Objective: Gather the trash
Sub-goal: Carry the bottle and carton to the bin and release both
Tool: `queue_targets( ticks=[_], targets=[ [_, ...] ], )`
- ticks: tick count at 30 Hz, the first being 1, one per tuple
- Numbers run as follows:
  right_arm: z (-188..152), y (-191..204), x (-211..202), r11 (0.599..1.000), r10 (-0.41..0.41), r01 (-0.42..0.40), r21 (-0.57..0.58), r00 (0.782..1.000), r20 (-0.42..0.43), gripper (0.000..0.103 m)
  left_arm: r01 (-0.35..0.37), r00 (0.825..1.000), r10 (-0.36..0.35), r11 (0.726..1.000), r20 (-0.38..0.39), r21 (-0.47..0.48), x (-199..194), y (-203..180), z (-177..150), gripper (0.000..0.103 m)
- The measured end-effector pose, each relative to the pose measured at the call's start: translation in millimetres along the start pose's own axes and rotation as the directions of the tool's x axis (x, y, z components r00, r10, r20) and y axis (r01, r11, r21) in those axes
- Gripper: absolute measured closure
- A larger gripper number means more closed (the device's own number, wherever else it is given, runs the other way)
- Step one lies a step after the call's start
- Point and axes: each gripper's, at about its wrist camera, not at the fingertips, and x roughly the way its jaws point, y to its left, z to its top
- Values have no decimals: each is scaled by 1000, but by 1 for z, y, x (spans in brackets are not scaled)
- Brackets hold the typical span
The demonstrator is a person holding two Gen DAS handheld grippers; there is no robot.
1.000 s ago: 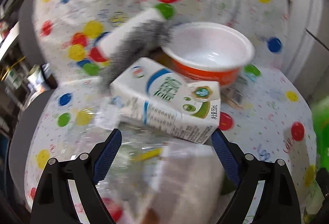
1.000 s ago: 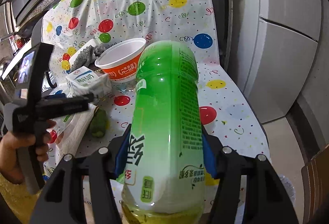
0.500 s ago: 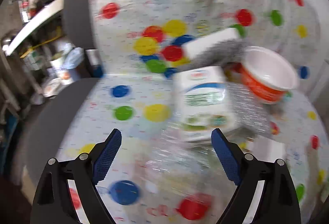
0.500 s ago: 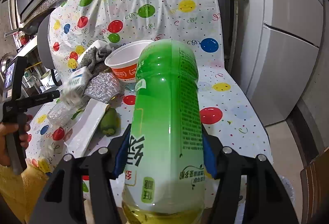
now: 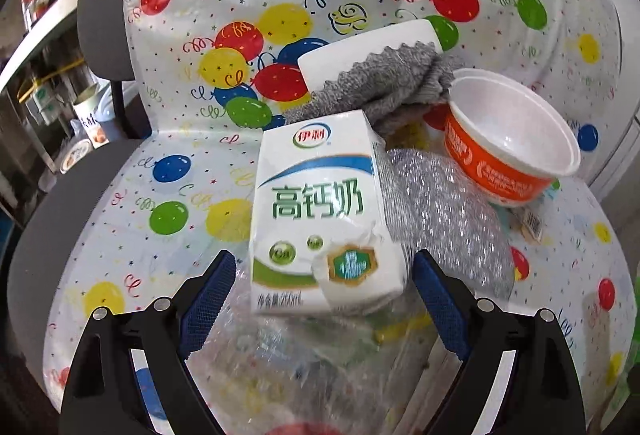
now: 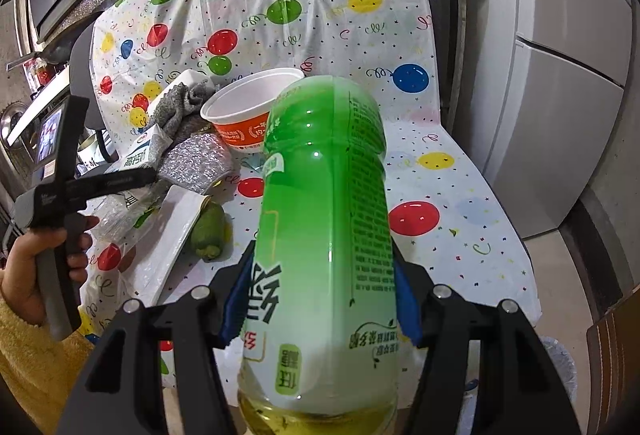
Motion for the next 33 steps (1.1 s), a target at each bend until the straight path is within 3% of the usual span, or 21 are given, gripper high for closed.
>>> queue_targets(
  ticks=[4, 10, 13, 17, 21, 25, 30, 33],
  targets=[
    [-1, 3, 2, 1000, -3, 3, -10, 1000, -8, 44, 12, 999, -13, 1000, 39, 10, -6, 1, 1, 22],
    [-3, 1, -15, 1000, -10, 10, 5, 1000, 15, 44, 32, 994, -37, 998, 107, 48, -42, 9, -13, 24],
    [-9, -8, -26, 999, -21, 20, 33, 1000, 24, 44, 91, 986, -102, 992, 136, 86, -74, 6, -32, 24],
    [-26, -35, -39, 992, -105, 104, 74, 994, 10, 44, 213, 960, -244, 955, 135, 208, -116, -30, -73, 24],
    [-49, -74, -62, 968, -202, 204, 148, 979, -26, 44, 358, 906, -412, 869, 98, 340, -142, -85, -115, 24],
    [-73, -106, -94, 932, -295, 298, 207, 954, -45, 44, 436, 857, -512, 778, 55, 453, -149, -141, -149, 24],
    [-108, -151, -131, 873, -391, 399, 282, 916, -86, 44, 521, 802, -596, 672, -33, 526, -141, -206, -184, 23],
    [-133, -180, -143, 836, -416, 431, 340, 902, -119, 44, 563, 778, -622, 623, -93, 543, -138, -242, -200, 23]
  ],
)
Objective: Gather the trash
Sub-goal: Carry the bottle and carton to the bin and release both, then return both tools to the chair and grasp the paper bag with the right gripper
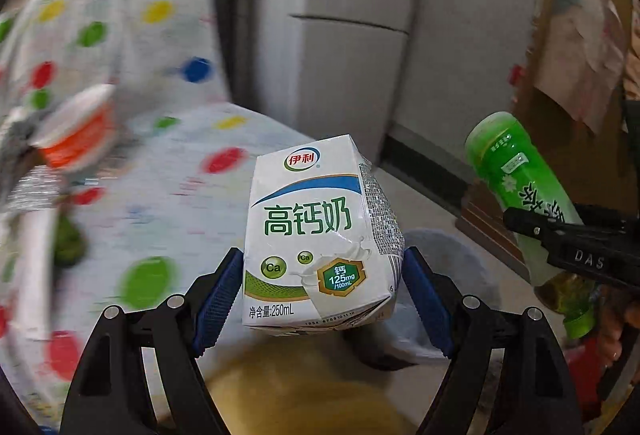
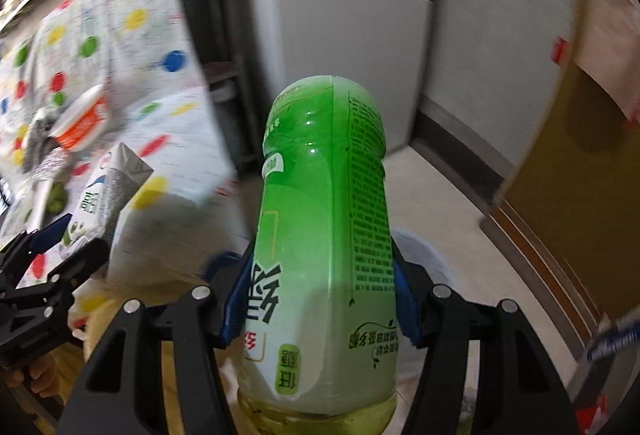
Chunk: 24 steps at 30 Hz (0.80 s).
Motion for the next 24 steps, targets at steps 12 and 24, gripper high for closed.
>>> queue_targets(
  ticks=[12, 24],
  targets=[
    [-19, -85, 77, 977, 21, 3, 213, 994, -111, 38, 143, 981, -133, 988, -140, 64, 110, -95, 4, 21],
    [-8, -88, 29, 972, -22, 24, 232, 1000, -11, 25, 86, 993, -82, 995, -79, 41, 79, -55, 12, 16]
  ],
)
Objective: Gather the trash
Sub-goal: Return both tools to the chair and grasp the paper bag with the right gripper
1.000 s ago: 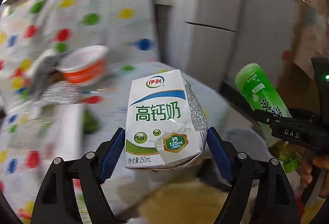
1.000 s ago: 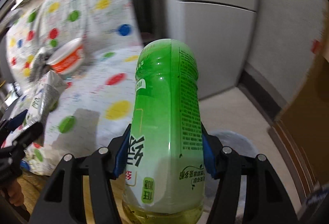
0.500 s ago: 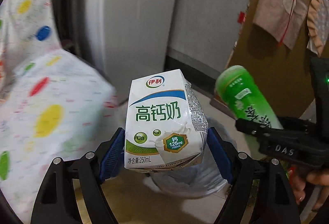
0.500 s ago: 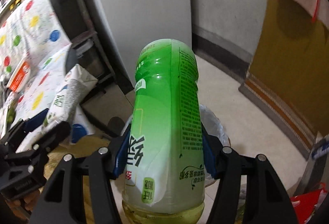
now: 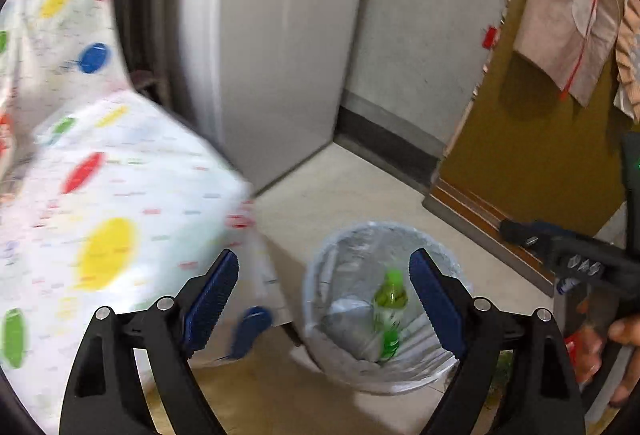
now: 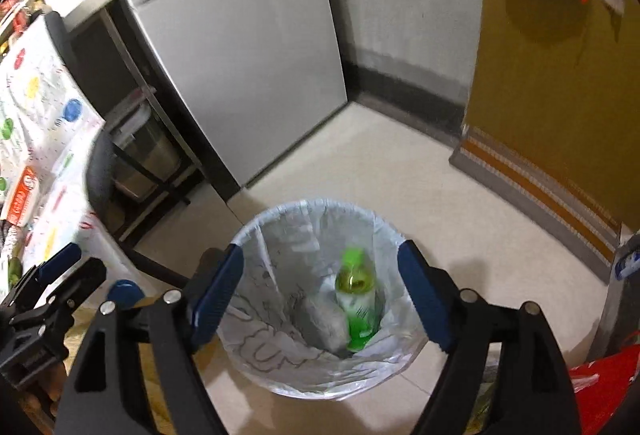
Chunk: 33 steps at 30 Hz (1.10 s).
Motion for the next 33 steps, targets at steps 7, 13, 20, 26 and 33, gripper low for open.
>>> queue_targets(
  ticks=[7, 13, 20, 26, 33],
  targets=[
    [11, 64, -57, 989, 106, -90, -119, 985, 138, 25, -161, 985, 165, 984, 47, -80, -83, 67, -32, 16],
    [0, 151, -76, 929, 271, -234, -287, 957, 98, 25, -308, 945, 324, 928, 49, -208, -155, 134, -73, 16],
    [-36, 269, -81, 790, 416, -376, -484, 909, -27, 25, -487, 857, 515, 788, -29, -376, -226, 212, -118, 16],
    [-75, 358, -68, 659, 485, -477, -581, 860, -156, 31, -573, 788, 610, 681, -79, -456, -264, 262, -150, 16],
    [-107, 421, -36, 552, 503, -567, -611, 811, -298, 58, -595, 766, 632, 624, -120, -506, -274, 292, -172, 16]
  ],
)
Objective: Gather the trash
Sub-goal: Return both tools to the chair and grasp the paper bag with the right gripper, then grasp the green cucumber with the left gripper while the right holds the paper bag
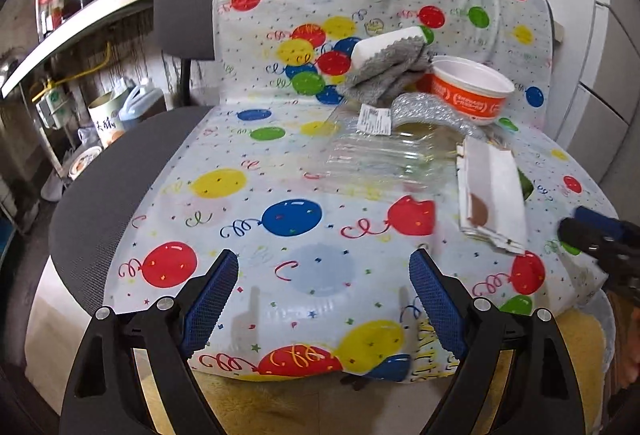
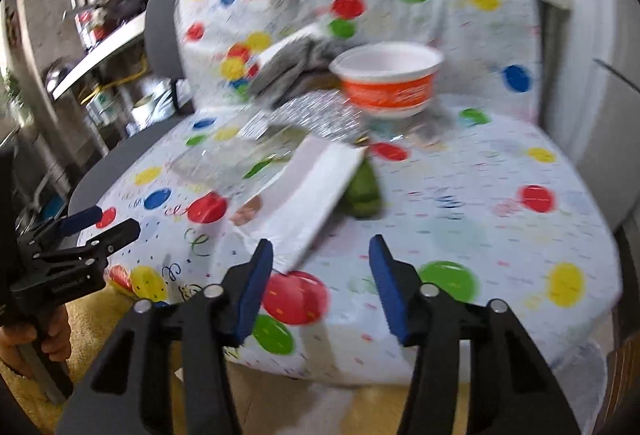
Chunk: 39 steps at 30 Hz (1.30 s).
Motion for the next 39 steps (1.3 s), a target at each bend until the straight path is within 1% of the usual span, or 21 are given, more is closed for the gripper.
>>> queue_targets(
  ticks=[3, 6, 9, 10, 16, 19, 21, 23, 24, 25, 26, 27, 31, 34, 37, 38, 39],
  targets=[
    [4, 0, 21, 999, 35, -35, 13, 999, -27, 58, -2, 1000, 2, 1000, -5, 16, 7, -2, 0, 16],
    [7, -8, 34, 997, 63, -61, 46, 997, -44, 57, -3, 1000, 4, 1000, -4, 26, 9, -4, -2, 16],
    [10, -19, 45, 987, 132, -126, 103, 990, -52, 55, -4, 1000, 4, 1000, -8, 30, 13, -4, -1, 16],
    [11, -22, 50, 980, 163, -156, 123, 985, -50, 55, -6, 1000, 6, 999, -9, 31, 14, -4, -1, 16],
    [25, -25, 66, 955, 249, -244, 167, 969, -11, 55, -11, 1000, 11, 1000, -20, 22, 21, -4, 2, 16],
    [32, -26, 73, 943, 276, -270, 195, 961, 0, 55, -18, 1000, 18, 1000, -25, 20, 22, -5, 3, 16],
    [36, -26, 73, 938, 280, -275, 213, 960, 9, 55, -25, 999, 25, 1000, -26, 17, 22, -5, 4, 16],
    [37, -24, 65, 936, 278, -278, 216, 960, 29, 65, -35, 999, 35, 999, -22, 16, 19, -5, 4, 16],
    [38, -23, 60, 937, 277, -277, 212, 960, 33, 75, -40, 999, 40, 999, -17, 17, 16, -5, 5, 16],
    [38, -22, 55, 940, 270, -272, 206, 962, 38, 87, -43, 999, 43, 999, -14, 18, 14, -5, 5, 16],
    [37, -21, 45, 948, 248, -252, 192, 968, 46, 91, -47, 999, 47, 999, -11, 19, 12, -6, 5, 16],
    [37, -20, 40, 954, 232, -237, 184, 971, 52, 98, -51, 999, 51, 998, -6, 22, 9, -7, 6, 16],
    [32, -25, -1, 978, 142, -154, 143, 986, 88, 99, -42, 999, 42, 998, 9, 40, 0, -17, 9, 16],
    [23, -40, -35, 981, 92, -111, 157, 989, 119, 99, -26, 1000, 25, 997, 18, 66, -3, -32, 11, 16],
    [14, -55, -64, 989, -25, 1, 148, 987, 159, 99, 9, 1000, -11, 995, 24, 96, -4, -51, 15, 16],
    [10, -61, -76, 987, -96, 71, 145, 980, 177, 99, 32, 999, -35, 994, 21, 108, -3, -60, 16, 16],
    [6, -65, -83, 983, -134, 108, 145, 973, 187, 99, 57, 998, -60, 991, 18, 119, -3, -69, 17, 16]
  ],
)
